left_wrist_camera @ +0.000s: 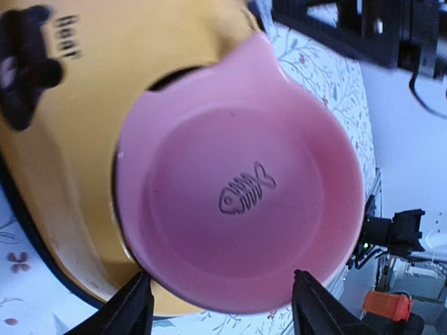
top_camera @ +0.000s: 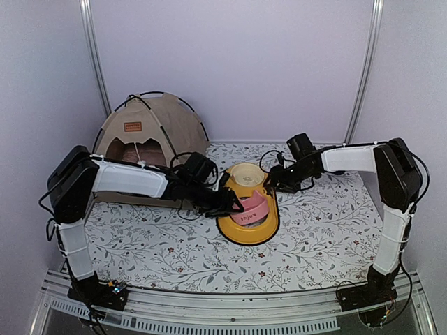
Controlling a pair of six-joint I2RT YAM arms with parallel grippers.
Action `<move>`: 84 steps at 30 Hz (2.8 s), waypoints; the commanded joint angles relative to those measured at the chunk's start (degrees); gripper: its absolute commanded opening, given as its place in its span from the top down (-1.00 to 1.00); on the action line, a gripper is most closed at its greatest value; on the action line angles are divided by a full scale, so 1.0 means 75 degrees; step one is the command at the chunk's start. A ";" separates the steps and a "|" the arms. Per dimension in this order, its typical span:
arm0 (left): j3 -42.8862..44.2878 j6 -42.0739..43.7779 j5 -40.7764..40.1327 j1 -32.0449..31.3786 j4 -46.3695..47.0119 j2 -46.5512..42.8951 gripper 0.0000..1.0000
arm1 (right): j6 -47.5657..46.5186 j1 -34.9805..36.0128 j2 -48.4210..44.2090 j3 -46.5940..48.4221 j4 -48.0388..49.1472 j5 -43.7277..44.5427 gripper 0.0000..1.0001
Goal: Set up the pet tent
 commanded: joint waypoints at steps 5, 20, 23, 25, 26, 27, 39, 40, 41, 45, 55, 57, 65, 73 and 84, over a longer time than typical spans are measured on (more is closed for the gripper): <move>0.0285 0.1167 -0.0038 -0.0386 -0.0501 -0.0132 -0.64 | -0.0521 0.0038 -0.1029 -0.0233 0.0534 0.1206 -0.36; 0.2042 0.2912 0.0146 -0.0639 -0.1128 0.0545 -0.37 | -0.0299 0.0038 -0.3693 -0.2053 0.0953 0.1655 -0.44; 0.2431 0.3053 0.0384 -0.0684 -0.1164 0.0980 -0.34 | -0.0258 0.0038 -0.4183 -0.2212 0.0994 0.1777 -0.45; 0.2765 0.3187 0.0494 -0.0759 -0.1321 0.1250 -0.32 | -0.0208 0.0038 -0.4557 -0.2360 0.1097 0.1873 -0.48; 0.2934 0.3252 0.0454 -0.0808 -0.1424 0.1369 -0.32 | -0.0171 0.0035 -0.4827 -0.2450 0.1152 0.1946 -0.50; 0.3087 0.3316 0.0402 -0.0849 -0.1508 0.1489 -0.31 | -0.0144 0.0035 -0.5033 -0.2512 0.1199 0.2022 -0.53; 0.3434 0.3379 0.0117 -0.1024 -0.1574 0.1881 0.15 | -0.0103 0.0038 -0.6666 -0.3143 0.1546 0.2687 -0.84; 0.3446 0.3380 0.0064 -0.1030 -0.1574 0.1878 0.20 | -0.0104 0.0038 -0.6703 -0.3150 0.1551 0.2718 -0.87; 0.3457 0.3381 0.0044 -0.1030 -0.1574 0.1888 0.25 | -0.0104 0.0038 -0.6732 -0.3164 0.1558 0.2726 -0.91; 0.3521 0.3403 0.0085 -0.1031 -0.1574 0.1913 0.54 | -0.0104 0.0036 -0.6785 -0.3154 0.1589 0.2739 -0.99; 0.3713 0.3234 0.0899 -0.0957 -0.1207 0.1641 1.00 | -0.0127 0.0038 -0.6626 -0.3091 0.1681 0.2638 -0.98; 0.3674 0.3042 0.1282 -0.0887 -0.0936 0.1517 1.00 | -0.0127 0.0029 -0.6601 -0.3086 0.1678 0.2628 -0.98; 0.2797 0.1540 0.3323 -0.0437 0.1263 0.1118 1.00 | -0.0125 0.0047 -0.6576 -0.3064 0.1692 0.2587 -0.98; 0.2490 0.1245 0.3600 -0.0380 0.1920 0.0794 1.00 | -0.0104 0.0038 -0.6555 -0.3030 0.1669 0.2575 -0.98; 0.3323 0.3590 0.0390 -0.0889 -0.1211 0.0523 1.00 | -0.0105 0.0038 -0.6460 -0.2928 0.1657 0.2564 -0.98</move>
